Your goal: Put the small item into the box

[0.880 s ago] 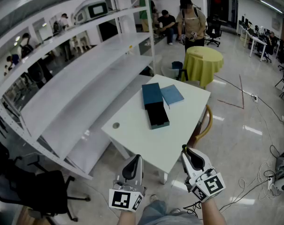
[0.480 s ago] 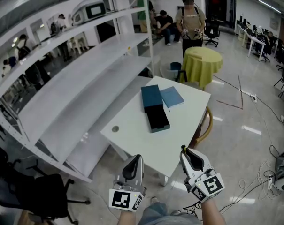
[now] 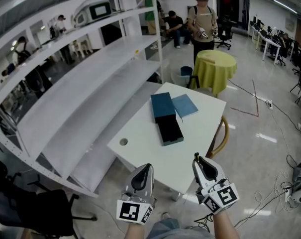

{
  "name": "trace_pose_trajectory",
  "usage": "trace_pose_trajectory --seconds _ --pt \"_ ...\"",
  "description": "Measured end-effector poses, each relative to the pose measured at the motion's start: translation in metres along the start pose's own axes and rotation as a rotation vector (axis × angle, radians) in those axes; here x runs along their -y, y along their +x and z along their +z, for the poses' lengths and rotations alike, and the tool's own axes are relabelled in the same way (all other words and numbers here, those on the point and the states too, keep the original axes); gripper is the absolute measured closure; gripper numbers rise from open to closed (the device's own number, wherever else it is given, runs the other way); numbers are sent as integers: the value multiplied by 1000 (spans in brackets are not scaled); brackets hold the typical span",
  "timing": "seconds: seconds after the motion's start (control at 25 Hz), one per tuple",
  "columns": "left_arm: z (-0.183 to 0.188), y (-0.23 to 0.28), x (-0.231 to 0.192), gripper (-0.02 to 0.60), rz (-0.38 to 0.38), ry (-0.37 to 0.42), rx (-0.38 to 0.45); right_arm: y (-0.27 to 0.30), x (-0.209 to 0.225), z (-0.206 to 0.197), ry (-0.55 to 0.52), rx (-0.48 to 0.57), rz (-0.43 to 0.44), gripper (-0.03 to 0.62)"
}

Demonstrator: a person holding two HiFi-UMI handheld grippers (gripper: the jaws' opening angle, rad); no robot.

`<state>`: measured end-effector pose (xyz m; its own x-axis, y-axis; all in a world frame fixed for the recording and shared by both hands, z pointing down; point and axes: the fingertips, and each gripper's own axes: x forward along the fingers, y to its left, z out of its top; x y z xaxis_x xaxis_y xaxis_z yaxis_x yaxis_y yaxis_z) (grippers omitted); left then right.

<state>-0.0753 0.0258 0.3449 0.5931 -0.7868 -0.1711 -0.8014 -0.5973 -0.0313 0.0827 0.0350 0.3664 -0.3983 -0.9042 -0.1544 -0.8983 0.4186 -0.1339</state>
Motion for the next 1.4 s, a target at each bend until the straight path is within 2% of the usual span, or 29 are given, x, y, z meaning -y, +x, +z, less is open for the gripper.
trace_pose_trajectory --seconds 0.52,1.04,1.4 --pt "-13 28 -41 565 -33 -20 3 44 4 -9 -7 9 -28 531" --pt "-25 50 -48 565 -72 -59 -9 50 16 -13 -16 -21 -74 531" --pt "-21 86 -58 565 -51 -41 13 82 41 -13 -18 -34 -35 531"
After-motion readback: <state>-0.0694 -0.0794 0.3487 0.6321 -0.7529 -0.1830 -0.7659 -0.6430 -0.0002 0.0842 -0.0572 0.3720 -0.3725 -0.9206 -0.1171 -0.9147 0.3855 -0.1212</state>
